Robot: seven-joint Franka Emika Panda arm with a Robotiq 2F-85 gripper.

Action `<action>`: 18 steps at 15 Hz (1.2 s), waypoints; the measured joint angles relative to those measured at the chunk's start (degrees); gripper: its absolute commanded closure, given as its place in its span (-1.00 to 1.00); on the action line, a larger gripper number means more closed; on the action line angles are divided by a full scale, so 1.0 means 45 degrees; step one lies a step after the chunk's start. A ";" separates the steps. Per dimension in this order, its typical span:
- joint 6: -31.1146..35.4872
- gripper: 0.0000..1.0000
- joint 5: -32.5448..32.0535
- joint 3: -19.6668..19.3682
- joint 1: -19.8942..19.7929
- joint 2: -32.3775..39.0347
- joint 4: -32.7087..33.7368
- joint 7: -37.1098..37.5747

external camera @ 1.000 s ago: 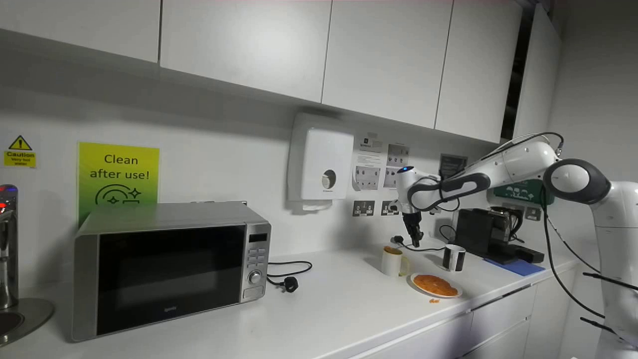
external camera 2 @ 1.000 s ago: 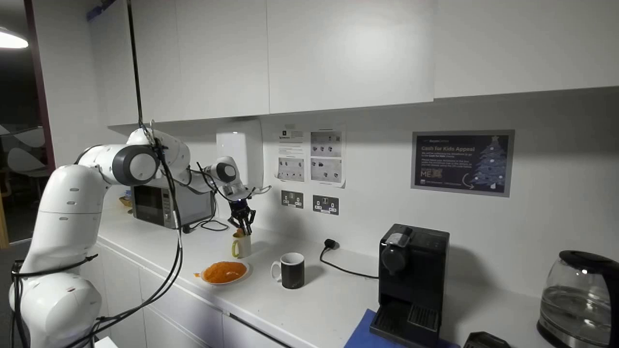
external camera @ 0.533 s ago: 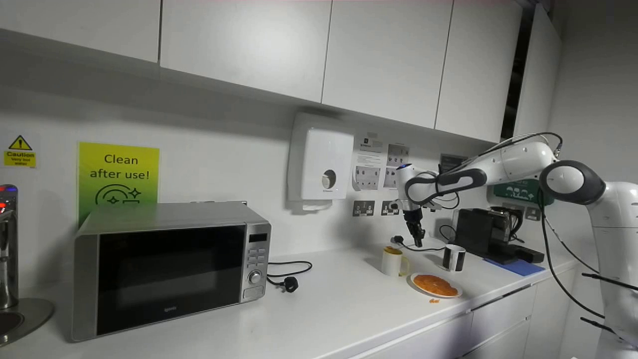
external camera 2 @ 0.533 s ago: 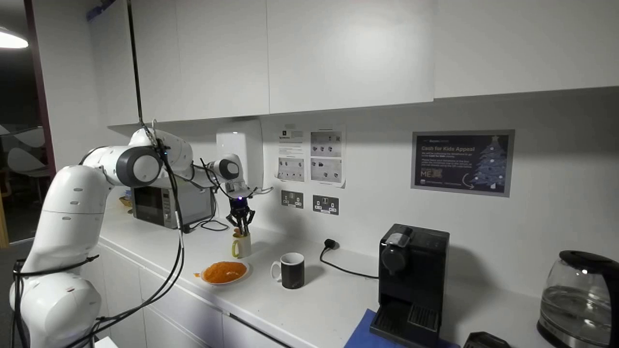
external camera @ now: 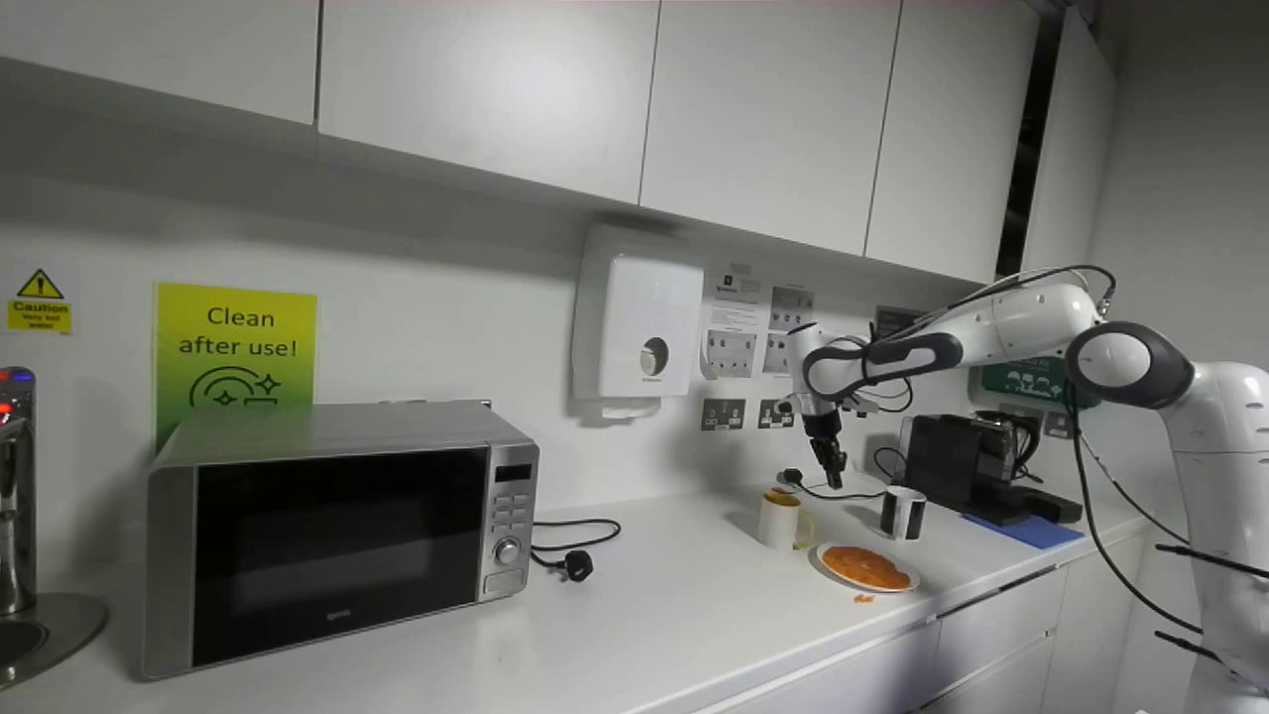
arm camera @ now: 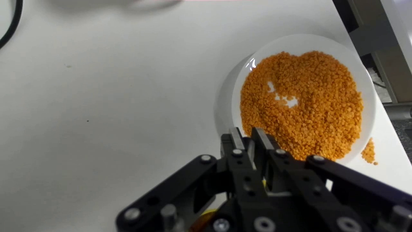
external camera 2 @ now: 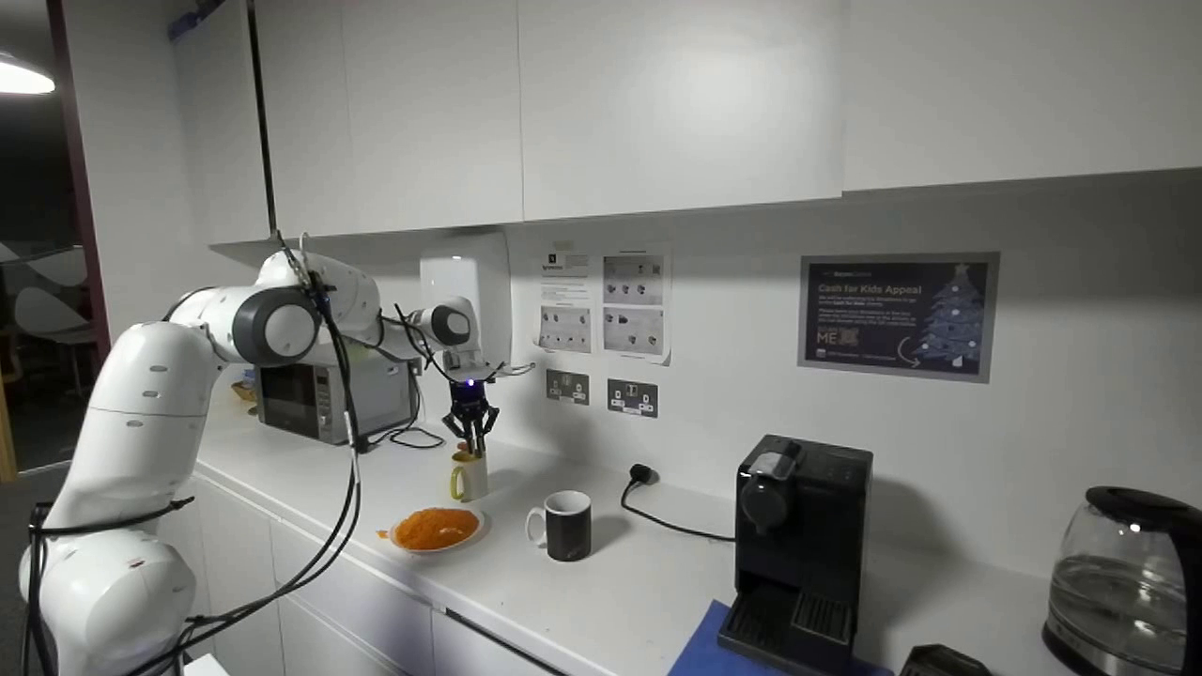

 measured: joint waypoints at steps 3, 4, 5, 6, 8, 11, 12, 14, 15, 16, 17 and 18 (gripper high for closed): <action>-0.0378 0.93 0.0214 0.0000 -0.0004 0.0239 0.0339 -0.0074; -0.0504 0.93 0.0304 0.0000 -0.0004 0.0341 0.0449 -0.0117; -0.0655 0.93 0.0383 0.0000 -0.0004 0.0446 0.0587 -0.0159; -0.0797 0.93 0.0443 0.0000 -0.0005 0.0561 0.0735 -0.0202; -0.1050 0.93 0.0503 0.0000 -0.0010 0.0720 0.0972 -0.0269; -0.1472 0.93 0.0562 0.0000 -0.0030 0.0938 0.1376 -0.0451; -0.1617 0.93 0.0597 0.0000 -0.0039 0.0974 0.1473 -0.0536; -0.1889 0.93 0.0721 0.0002 -0.0071 0.1040 0.1669 -0.0759; -0.2019 0.93 0.0811 0.0005 -0.0089 0.1067 0.1744 -0.0892; -0.2161 0.93 0.0886 0.0006 -0.0098 0.1092 0.1813 -0.1012; -0.2260 0.93 0.0948 0.0007 -0.0103 0.1122 0.1879 -0.1107; -0.2302 0.93 0.0989 0.0007 -0.0106 0.1150 0.1930 -0.1152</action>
